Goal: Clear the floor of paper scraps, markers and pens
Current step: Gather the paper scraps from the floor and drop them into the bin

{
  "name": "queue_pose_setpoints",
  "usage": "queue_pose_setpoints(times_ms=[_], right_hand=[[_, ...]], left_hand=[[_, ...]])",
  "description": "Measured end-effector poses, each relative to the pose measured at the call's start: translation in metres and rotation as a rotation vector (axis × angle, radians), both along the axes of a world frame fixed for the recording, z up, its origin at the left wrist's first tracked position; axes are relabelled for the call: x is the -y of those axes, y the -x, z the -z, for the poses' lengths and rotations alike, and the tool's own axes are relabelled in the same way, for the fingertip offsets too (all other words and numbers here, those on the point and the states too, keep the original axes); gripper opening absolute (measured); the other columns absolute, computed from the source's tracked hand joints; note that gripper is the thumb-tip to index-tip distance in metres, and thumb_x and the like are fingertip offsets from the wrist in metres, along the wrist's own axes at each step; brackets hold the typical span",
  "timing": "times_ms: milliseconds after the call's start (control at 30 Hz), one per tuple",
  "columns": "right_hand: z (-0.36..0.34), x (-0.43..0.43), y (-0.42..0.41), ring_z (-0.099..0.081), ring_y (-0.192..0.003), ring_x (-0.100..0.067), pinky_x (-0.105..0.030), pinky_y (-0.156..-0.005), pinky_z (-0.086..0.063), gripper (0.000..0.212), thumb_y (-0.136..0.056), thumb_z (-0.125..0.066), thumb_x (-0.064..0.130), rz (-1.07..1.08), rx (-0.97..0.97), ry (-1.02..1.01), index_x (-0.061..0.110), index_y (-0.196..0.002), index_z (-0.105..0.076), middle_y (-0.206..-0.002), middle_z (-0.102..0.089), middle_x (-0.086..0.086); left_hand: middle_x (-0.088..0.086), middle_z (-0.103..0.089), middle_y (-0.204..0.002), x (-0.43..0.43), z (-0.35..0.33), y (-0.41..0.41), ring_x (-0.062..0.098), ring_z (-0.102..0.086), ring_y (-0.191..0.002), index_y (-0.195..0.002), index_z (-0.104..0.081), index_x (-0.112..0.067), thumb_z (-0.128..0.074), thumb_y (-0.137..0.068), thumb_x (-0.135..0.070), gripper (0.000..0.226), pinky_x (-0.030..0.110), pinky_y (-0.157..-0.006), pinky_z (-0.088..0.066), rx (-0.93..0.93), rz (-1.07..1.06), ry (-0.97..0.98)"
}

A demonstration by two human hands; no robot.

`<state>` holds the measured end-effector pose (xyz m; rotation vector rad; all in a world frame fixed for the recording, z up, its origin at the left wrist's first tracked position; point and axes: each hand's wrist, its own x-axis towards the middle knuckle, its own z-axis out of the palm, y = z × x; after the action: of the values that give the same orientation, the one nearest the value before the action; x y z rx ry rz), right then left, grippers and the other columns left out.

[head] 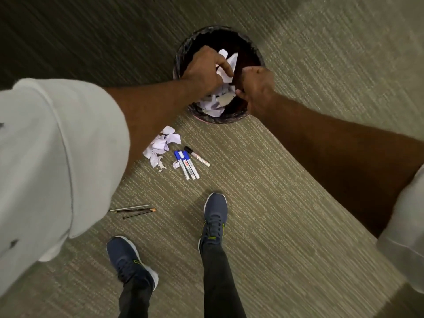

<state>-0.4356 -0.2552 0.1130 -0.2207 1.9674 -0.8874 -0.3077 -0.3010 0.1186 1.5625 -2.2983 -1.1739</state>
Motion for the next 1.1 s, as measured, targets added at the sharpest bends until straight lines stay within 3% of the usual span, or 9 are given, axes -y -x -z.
queue_pose_setpoints(times_ms=[67,133,300,400,467,667,833,933,1100], right_hand=[[0.001,-0.001,0.001,-0.063,-0.073,-0.017,-0.041,-0.08,-0.063,0.019,-0.099,-0.046,0.008,-0.025,-0.043,-0.001,0.016,-0.095,-0.063,-0.086,-0.066,-0.003],[0.003,-0.004,0.002,-0.064,-0.074,-0.018,-0.043,-0.081,-0.062,0.021,-0.098,-0.045,0.006,-0.04,-0.079,-0.014,0.013,-0.102,-0.065,-0.085,-0.066,-0.002],[0.007,-0.014,-0.008,-0.067,-0.1,-0.02,-0.043,-0.09,-0.061,0.024,-0.092,-0.049,0.003,-0.134,-0.156,-0.034,0.014,-0.103,-0.067,-0.105,-0.069,-0.003],[0.008,-0.021,-0.024,-0.066,-0.096,-0.017,-0.041,-0.092,-0.06,0.023,-0.092,-0.052,0.003,-0.222,-0.186,-0.032,0.011,-0.107,-0.068,-0.105,-0.069,-0.001],[0.008,-0.025,-0.04,-0.067,-0.098,-0.017,-0.037,-0.092,-0.059,0.022,-0.091,-0.055,0.004,-0.31,-0.251,-0.012,0.009,-0.107,-0.069,-0.105,-0.07,-0.001],[0.018,-0.049,-0.106,-0.064,-0.095,-0.015,-0.032,-0.095,-0.054,0.021,-0.089,-0.06,-0.001,-0.485,-0.29,0.086,0.001,-0.107,-0.069,-0.097,-0.066,-0.002],[0.04,-0.081,-0.146,-0.061,-0.091,-0.014,-0.027,-0.085,-0.052,0.021,-0.087,-0.062,0.0,-0.686,-0.287,0.096,0.003,-0.107,-0.069,-0.11,-0.072,-0.011],[0.051,-0.101,-0.159,-0.064,-0.103,-0.021,-0.031,-0.093,-0.052,0.024,-0.085,-0.065,0.002,-0.818,-0.337,0.1,0.005,-0.108,-0.071,-0.113,-0.07,-0.01],[0.082,-0.128,-0.166,-0.061,-0.112,-0.021,-0.024,-0.093,-0.045,0.027,-0.086,-0.065,0.006,-1.012,-0.415,0.032,0.009,-0.113,-0.07,-0.122,-0.065,-0.011]], left_hand=[[0.003,-0.057,-0.117,0.001,0.003,0.002,0.02,-0.059,-0.116,-0.107,-0.078,-0.021,-0.066,-0.082,-0.002,0.033,0.018,-0.081,-0.043,0.018,0.04,0.003],[0.006,-0.057,-0.129,0.0,0.007,0.001,0.017,-0.056,-0.122,-0.104,-0.078,-0.02,-0.067,-0.083,-0.004,0.029,0.016,-0.086,-0.042,0.009,0.019,0.02],[0.004,-0.07,-0.117,-0.006,0.009,-0.018,0.015,-0.064,-0.109,-0.101,-0.078,-0.013,-0.071,-0.081,-0.005,0.023,0.027,-0.094,-0.053,-0.033,-0.036,0.016],[0.004,-0.069,-0.116,-0.012,0.008,-0.043,0.012,-0.062,-0.105,-0.105,-0.076,-0.008,-0.069,-0.079,0.0,0.028,0.015,-0.087,-0.046,-0.041,-0.077,0.0],[0.006,-0.068,-0.115,-0.017,0.008,-0.064,0.009,-0.058,-0.097,-0.109,-0.074,-0.008,-0.07,-0.081,-0.002,0.029,0.015,-0.084,-0.047,-0.023,-0.131,-0.005],[0.013,-0.062,-0.126,-0.041,0.021,-0.139,0.023,-0.061,-0.117,-0.114,-0.07,-0.01,-0.072,-0.08,-0.003,0.034,0.029,-0.106,-0.046,0.057,-0.272,-0.076],[0.015,-0.061,-0.128,-0.081,0.045,-0.192,0.027,-0.059,-0.119,-0.118,-0.066,-0.006,-0.072,-0.084,-0.003,0.034,0.031,-0.104,-0.046,0.123,-0.297,-0.126],[0.014,-0.062,-0.129,-0.105,0.059,-0.213,0.025,-0.059,-0.121,-0.12,-0.066,-0.004,-0.074,-0.084,-0.005,0.037,0.027,-0.103,-0.044,0.145,-0.325,-0.161],[0.011,-0.06,-0.133,-0.139,0.083,-0.233,0.024,-0.057,-0.123,-0.121,-0.066,-0.007,-0.076,-0.084,-0.009,0.039,0.025,-0.104,-0.043,0.132,-0.351,-0.172]])
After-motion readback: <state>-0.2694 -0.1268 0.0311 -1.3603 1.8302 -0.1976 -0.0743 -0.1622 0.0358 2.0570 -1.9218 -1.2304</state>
